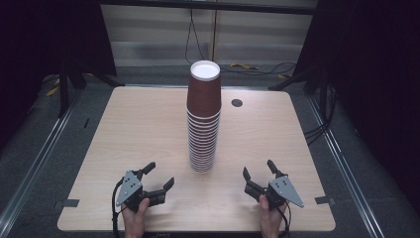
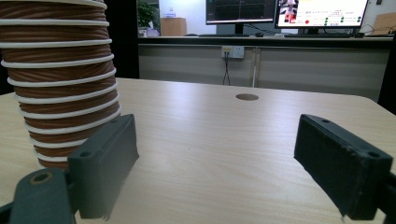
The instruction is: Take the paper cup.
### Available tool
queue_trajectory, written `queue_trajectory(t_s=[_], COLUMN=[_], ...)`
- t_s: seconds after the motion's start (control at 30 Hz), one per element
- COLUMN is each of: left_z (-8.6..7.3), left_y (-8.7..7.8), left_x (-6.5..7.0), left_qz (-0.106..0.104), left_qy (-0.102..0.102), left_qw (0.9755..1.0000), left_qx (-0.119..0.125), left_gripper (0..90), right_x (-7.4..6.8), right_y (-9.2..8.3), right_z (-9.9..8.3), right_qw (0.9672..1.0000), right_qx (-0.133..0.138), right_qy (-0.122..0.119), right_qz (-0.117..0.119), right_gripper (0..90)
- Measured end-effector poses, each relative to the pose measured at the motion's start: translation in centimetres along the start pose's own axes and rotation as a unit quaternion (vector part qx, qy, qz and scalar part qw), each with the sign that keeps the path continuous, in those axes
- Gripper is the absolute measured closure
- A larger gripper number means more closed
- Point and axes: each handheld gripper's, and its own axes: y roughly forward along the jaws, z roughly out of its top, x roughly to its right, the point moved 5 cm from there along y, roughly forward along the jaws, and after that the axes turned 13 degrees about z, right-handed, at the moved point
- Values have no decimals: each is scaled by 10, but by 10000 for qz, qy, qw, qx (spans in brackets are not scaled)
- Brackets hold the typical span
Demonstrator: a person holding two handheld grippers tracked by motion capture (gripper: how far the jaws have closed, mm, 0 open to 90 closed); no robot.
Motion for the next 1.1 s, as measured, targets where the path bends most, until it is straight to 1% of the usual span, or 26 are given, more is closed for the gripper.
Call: queue_trajectory(t_s=[0.03, 0.17, 0.23, 0.27, 0.3, 0.33, 0.37, 0.4, 0.47, 0.67, 0.7, 0.77, 0.8, 0.87, 0.97, 1.0, 1.07, 1.1], left_z=[0, 0, 0, 0, 0, 0, 0, 0, 0, 0, 0, 0, 0, 0, 0, 0, 0, 0], left_y=[0, 0, -1, 0, 0, 0, 0, -1, -1, -1, -1, -1, -1, -1, -1, -1, -1, -1], left_x=[0, 0, 0, 0, 0, 0, 0, 0, 1, 0, 0, 0, 0, 0, 0, 0, 0, 0], left_qz=[-35, -50, -59, -64, -64, -69, -73, -66, -70, -77, -77, -72, -52, -74, -82, -84, -85, -86], left_qy=[-5, -4, 5, -21, -21, -25, -22, -10, -13, -26, -26, -27, -37, -19, -32, -31, -32, -31], left_qw=[10000, 10000, 10000, 10000, 10000, 10000, 10000, 10000, 10000, 10000, 10000, 10000, 10000, 10000, 9999, 9999, 9999, 9999], left_qx=[4, 27, 29, 33, 33, 30, 31, 34, 44, 46, 46, 52, 60, 46, 56, 54, 53, 53], left_gripper=[156, 156, 156, 156, 156, 156, 156, 156, 156, 156, 156, 157, 157, 157, 157, 157, 157, 157], right_x=[0, 0, 0, 0, 1, 1, 1, 0, 0, -1, -1, -2, -3, -3, -5, -6, -6, -6], right_y=[0, 1, 0, 1, 1, 1, 0, 0, -1, 0, 0, 1, 2, 3, 4, 5, 5, 5], right_z=[0, 0, 0, -1, -1, -1, -1, -1, 0, -1, -1, -1, -1, -2, -1, 0, 0, 1], right_qw=[10000, 10000, 9999, 9998, 9997, 9997, 9998, 9999, 9998, 9997, 9994, 9992, 9986, 9979, 9960, 9954, 9951, 9944], right_qx=[-12, -24, -126, -176, -220, -229, -202, -144, -124, -183, -234, -258, -329, -439, -568, -575, -581, -621], right_qy=[-2, 33, 17, 52, 51, 77, 77, 66, 33, 81, 113, 130, 139, 180, 241, 284, 304, 341], right_qz=[15, -14, -17, -29, -98, -66, 24, 56, 135, 165, 231, 261, 386, 451, 651, 713, 741, 786], right_gripper=[128, 129, 128, 129, 129, 129, 128, 128, 129, 130, 130, 130, 130, 130, 132, 132, 133, 134])
